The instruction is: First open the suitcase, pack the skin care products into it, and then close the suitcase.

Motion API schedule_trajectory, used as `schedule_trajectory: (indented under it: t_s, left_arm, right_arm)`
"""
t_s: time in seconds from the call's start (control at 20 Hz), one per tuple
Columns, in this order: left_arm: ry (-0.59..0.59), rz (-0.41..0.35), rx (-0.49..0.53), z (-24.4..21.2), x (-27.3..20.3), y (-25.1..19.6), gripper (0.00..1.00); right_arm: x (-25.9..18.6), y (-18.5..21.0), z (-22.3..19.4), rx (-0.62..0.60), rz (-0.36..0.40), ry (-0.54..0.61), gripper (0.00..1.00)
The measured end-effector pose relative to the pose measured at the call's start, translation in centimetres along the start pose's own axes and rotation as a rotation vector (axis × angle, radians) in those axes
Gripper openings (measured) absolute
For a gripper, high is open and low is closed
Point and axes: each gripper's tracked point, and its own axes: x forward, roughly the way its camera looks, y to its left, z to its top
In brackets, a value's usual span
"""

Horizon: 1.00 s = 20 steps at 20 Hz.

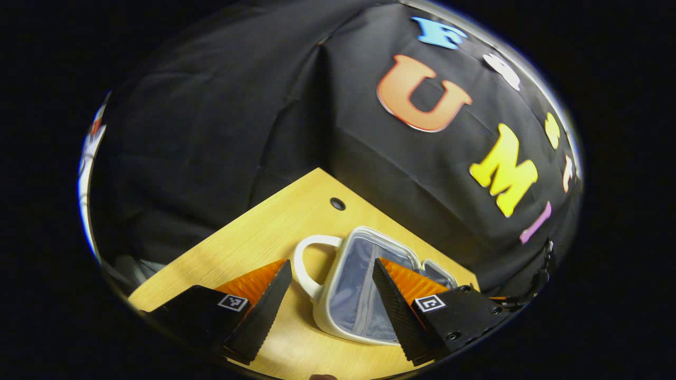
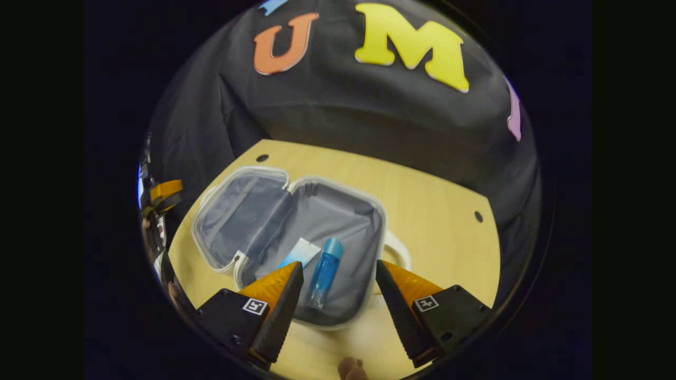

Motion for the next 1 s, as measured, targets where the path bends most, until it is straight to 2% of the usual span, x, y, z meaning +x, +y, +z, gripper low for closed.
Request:
schedule_trajectory:
  t_s: [0.15, 0.3, 0.35, 0.4, 0.45, 0.5, 0.55, 0.6, 0.65, 0.7, 0.75, 0.85, 0.95, 1.0]
  left_arm:
    - [0.049, 0.019, -0.193, -0.9, 2.9, 4.3, 0.98]
    - [0.112, -0.023, -0.34, -2.6, 4.5, 5.8, 0.96]
    - [0.116, -0.059, -0.399, -2.6, 4.9, 5.7, 0.93]
    - [0.124, -0.086, -0.434, -2.7, 5.3, 5.3, 0.79]
    - [0.144, -0.087, -0.447, -3.4, 5.9, 5.2, 0.65]
    - [0.158, -0.074, -0.439, -4.2, 6.2, 5.4, 0.72]
    - [0.167, -0.086, -0.443, -4.7, 6.4, 5.0, 0.49]
    - [0.165, -0.102, -0.453, -4.4, 6.4, 4.4, 0.55]
    - [0.164, -0.11, -0.456, -4.2, 6.5, 3.9, 0.54]
    - [0.176, -0.114, -0.447, -4.5, 6.8, 3.2, 0.22]
    - [0.19, -0.107, -0.426, -4.9, 6.8, 2.8, 0.24]
    - [0.182, -0.076, -0.392, -4.6, 6.6, 2.7, 0.14]
    - [0.16, -0.056, -0.357, -3.4, 5.9, 1.6, 0.08]
    - [0.15, -0.046, -0.331, -3.0, 5.7, 1.1, 0.0]
  right_arm:
    - [-4.1, -2.7, -0.6, 0.012, -0.03, -0.038, 0.81]
    - [-7.2, -5.7, -1.1, 0.033, -0.083, -0.071, 0.8]
    - [-8.6, -7.0, -1.2, 0.048, -0.105, -0.088, 0.8]
    - [-9.3, -7.7, -1.5, 0.065, -0.119, -0.096, 0.8]
    - [-10.2, -8.5, -1.8, 0.088, -0.131, -0.099, 0.79]
    - [-10.8, -9.2, -2.2, 0.113, -0.142, -0.101, 0.79]
    - [-11.3, -9.8, -2.4, 0.131, -0.151, -0.105, 0.79]
    - [-12.2, -10.8, -2.6, 0.143, -0.165, -0.111, 0.81]
    - [-12.9, -11.7, -2.5, 0.154, -0.18, -0.123, 0.78]
    - [-13.4, -12.2, -2.4, 0.165, -0.191, -0.138, 0.81]
    - [-14.1, -12.9, -2.2, 0.173, -0.205, -0.154, 0.8]
    - [-15.7, -14.3, -1.5, 0.179, -0.237, -0.199, 0.81]
    - [-17.5, -15.9, -0.5, 0.171, -0.28, -0.255, 0.8]
    - [-18.3, -16.7, 0.0, 0.164, -0.3, -0.284, 0.8]
